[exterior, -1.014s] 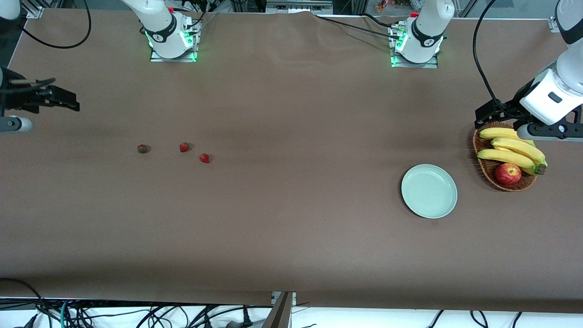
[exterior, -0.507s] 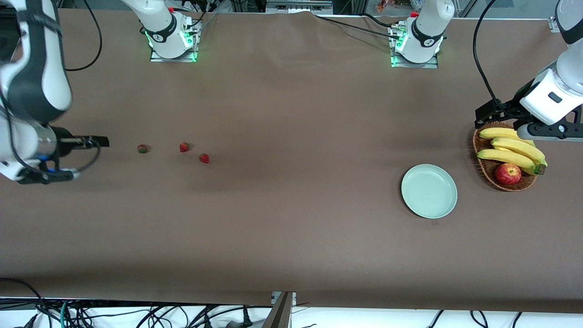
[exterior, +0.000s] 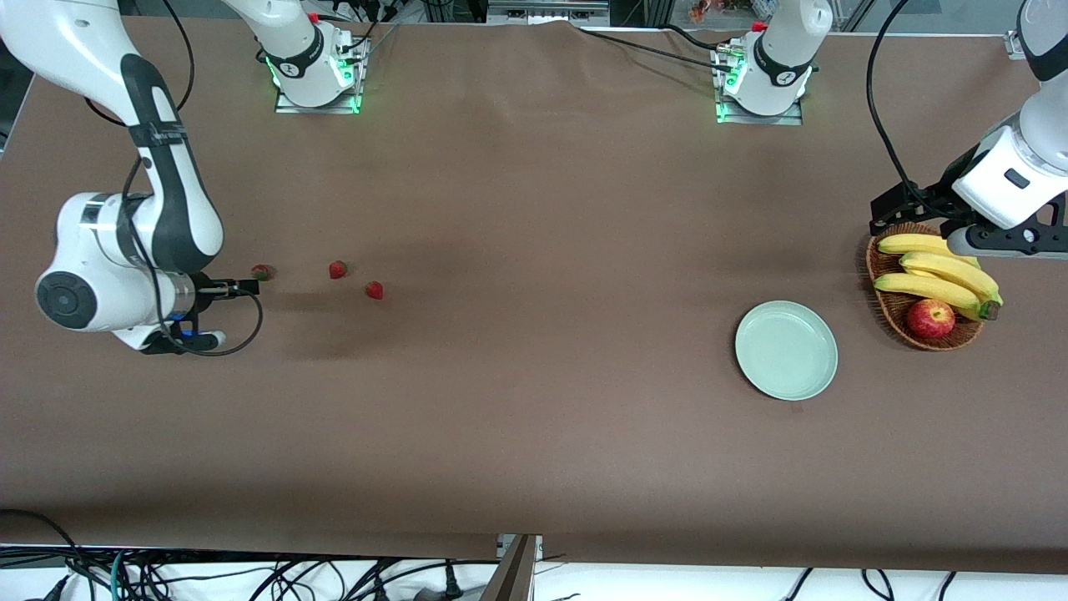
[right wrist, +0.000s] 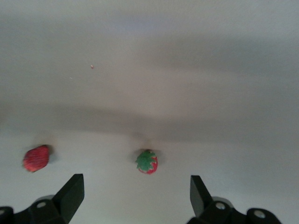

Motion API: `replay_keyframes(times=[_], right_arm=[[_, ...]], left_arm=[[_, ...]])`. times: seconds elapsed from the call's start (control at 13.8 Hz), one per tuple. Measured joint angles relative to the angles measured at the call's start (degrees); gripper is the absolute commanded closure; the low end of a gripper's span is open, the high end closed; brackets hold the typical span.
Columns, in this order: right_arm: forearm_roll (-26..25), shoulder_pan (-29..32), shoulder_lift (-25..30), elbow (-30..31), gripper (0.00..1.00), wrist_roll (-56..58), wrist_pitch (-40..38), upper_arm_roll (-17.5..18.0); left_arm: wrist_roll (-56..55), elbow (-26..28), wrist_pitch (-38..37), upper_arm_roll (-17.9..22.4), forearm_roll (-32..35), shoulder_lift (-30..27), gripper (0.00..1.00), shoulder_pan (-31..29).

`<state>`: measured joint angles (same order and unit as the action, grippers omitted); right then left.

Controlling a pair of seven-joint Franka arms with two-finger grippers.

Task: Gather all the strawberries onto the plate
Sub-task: 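Close the right gripper on the strawberry and lift it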

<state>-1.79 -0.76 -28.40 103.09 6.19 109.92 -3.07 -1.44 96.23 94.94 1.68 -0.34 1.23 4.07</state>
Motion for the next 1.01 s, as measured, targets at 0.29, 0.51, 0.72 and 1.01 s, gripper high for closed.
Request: replay_keyframes(times=[0.29, 0.51, 0.72, 1.01], right_arm=[[0.0, 0.0, -0.8, 6.1, 0.00, 0.0, 5.6, 0.0], [0.0, 0.0, -0.8, 9.2, 0.00, 0.0, 7.1, -0.1], [0.0, 0.1, -0.8, 11.2, 0.00, 0.8, 9.2, -0.2], [0.0, 0.2, -0.8, 13.1, 0.33, 3.7, 12.4, -1.5]], left_arm=[[0.0, 0.0, 0.0, 0.0, 0.0, 0.0, 0.00, 0.0], [0.0, 0.0, 0.0, 0.0, 0.0, 0.0, 0.00, 0.0], [0.0, 0.0, 0.0, 0.0, 0.0, 0.0, 0.00, 0.0], [0.0, 0.0, 0.0, 0.0, 0.0, 0.0, 0.00, 0.0]])
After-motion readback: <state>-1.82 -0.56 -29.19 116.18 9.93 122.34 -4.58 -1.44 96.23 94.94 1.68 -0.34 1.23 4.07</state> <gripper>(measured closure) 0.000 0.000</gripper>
